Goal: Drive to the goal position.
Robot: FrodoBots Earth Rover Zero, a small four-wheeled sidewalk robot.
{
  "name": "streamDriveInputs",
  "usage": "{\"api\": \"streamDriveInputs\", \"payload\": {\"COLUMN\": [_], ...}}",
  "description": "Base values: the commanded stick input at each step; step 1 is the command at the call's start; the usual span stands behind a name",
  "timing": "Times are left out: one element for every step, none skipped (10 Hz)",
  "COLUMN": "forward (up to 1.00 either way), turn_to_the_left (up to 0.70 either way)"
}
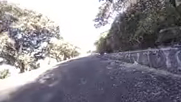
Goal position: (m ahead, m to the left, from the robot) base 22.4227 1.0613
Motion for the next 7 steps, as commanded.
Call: {"api": "streamDriveInputs", "payload": {"forward": [1.00, 1.00, 1.00, 1.00, 1.00, 1.00, 1.00], "turn_to_the_left": [0.00, 0.00, 0.00, 0.00, 0.00, 0.00, 0.00]}}
